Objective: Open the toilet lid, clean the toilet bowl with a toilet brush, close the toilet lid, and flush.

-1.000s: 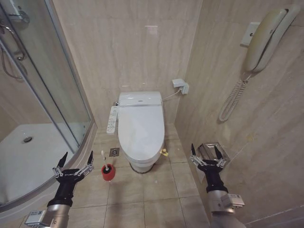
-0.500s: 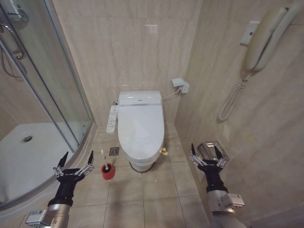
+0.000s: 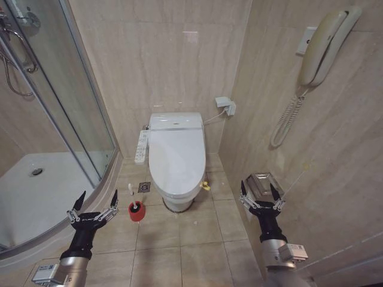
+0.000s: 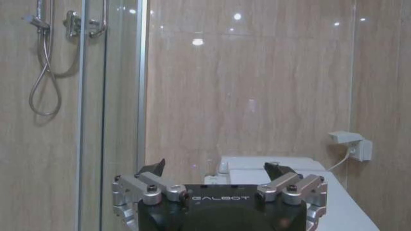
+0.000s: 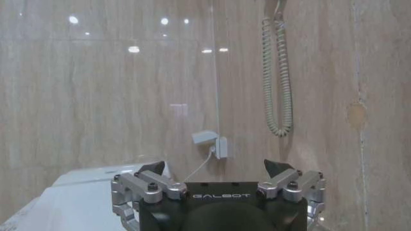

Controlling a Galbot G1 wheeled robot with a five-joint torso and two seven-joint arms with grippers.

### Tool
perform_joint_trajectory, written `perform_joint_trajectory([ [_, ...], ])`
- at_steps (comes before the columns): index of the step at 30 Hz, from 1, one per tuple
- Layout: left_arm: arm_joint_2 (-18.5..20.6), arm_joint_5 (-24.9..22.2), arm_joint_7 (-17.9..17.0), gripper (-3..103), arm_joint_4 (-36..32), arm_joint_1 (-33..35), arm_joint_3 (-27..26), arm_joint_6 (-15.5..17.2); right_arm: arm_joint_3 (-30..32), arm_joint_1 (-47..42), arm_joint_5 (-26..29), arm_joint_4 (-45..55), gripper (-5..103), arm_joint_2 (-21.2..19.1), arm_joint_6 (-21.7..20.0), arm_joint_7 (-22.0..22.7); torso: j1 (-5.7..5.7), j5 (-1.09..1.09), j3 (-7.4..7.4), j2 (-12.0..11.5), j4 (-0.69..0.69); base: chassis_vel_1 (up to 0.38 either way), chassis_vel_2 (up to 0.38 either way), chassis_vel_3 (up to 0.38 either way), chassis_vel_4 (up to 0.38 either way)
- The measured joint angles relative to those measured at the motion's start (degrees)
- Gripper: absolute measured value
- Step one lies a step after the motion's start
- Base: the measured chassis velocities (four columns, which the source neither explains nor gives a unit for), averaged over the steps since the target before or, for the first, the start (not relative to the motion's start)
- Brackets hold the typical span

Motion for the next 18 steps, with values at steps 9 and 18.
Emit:
perform_joint_trajectory([
  [9,0.00,0.00,0.00,100,0.00,0.01,0.00,0.00,0.00,-0.02,0.00,0.00,100,0.00,0.00,0.00,-0.03,-0.01,-0.01,0.00,0.00,0.059,-0.075,-0.073,0.063],
  [18,0.00,0.00,0.00,100,0.00,0.05,0.00,0.00,0.00,-0.07,0.00,0.00,100,0.00,0.00,0.00,-0.10,0.00,-0.04,0.04,-0.01,0.135,-0.138,-0.142,0.143],
])
